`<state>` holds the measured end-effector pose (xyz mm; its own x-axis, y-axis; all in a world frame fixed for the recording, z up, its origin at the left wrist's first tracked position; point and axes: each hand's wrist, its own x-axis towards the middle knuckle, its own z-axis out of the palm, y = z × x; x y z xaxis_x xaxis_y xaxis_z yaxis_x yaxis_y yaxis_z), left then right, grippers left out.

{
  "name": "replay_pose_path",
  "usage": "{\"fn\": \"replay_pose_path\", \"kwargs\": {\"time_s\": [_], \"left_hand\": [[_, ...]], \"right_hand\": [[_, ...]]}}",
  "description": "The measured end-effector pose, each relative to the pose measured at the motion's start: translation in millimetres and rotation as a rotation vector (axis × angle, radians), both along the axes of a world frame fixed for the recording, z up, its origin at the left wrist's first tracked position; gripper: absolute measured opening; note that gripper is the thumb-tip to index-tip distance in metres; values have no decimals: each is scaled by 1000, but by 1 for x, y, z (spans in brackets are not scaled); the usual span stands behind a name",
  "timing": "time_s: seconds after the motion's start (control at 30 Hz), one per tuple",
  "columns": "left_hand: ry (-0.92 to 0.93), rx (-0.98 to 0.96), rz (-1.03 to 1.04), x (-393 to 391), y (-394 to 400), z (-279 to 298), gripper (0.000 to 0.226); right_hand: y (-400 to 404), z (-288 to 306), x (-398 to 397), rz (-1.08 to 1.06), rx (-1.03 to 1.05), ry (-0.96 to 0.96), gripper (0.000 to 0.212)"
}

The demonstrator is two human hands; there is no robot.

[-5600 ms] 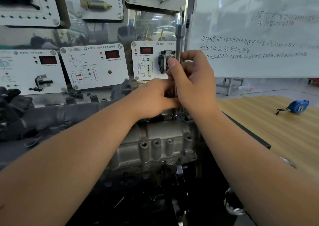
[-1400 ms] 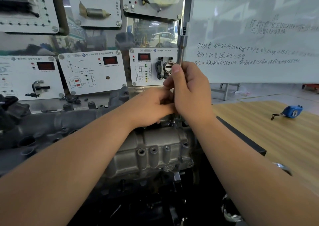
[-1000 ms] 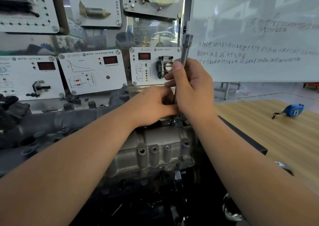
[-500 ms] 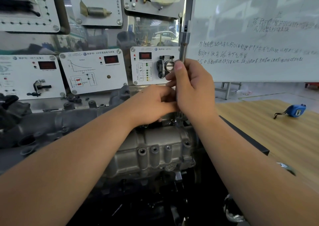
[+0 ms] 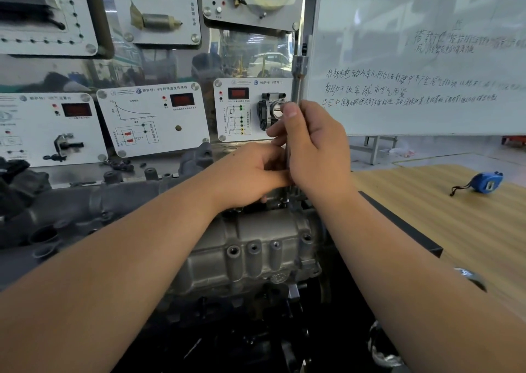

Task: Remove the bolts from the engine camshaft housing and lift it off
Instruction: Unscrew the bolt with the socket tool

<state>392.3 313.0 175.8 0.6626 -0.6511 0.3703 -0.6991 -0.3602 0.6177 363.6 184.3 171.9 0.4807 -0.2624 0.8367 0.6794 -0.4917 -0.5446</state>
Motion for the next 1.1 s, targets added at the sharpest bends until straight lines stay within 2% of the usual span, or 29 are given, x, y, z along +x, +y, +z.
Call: {"fn": "replay_pose_path", "kwargs": {"time_s": [0.1,0.2,0.27,0.33,0.4,0.57,0.67,0.8,0.93,1.03,1.1], "left_hand": [[1,6,3,-1,1,0,6],[-46,29,18,-1,0,3,21],[-57,27,29,-2,-1,4,28],[-49,34,38,-1,-1,3,25],[-27,22,38,1,0,2,7],[-13,30,29,-1,1,1,21],[-73,53,28,0,0,4,5],[-96,64,31,-1,-3,4,24],[-32,19,-4,0,-1,1,1],[-38,25,-11,-1,1,1,4],[-77,41,-16,-3,1,3,9]], "right_hand": [[1,0,0,34,10,10,29],[1,0,-2,102,31,16,4],[0,-1,-3,90,45,-9,11],[1,-1,-3,52,35,-16,12],[2,-1,-2,36,25,10,15],[3,1,-2,25,8,35,27],[2,0,-3,71,26,26,9],[0,-2,-2,32,34,-11,9],[0,-1,-2,9,53,17,24],[0,-1,0,15,40,26,33],[0,-1,0,19,32,6,24]]}}
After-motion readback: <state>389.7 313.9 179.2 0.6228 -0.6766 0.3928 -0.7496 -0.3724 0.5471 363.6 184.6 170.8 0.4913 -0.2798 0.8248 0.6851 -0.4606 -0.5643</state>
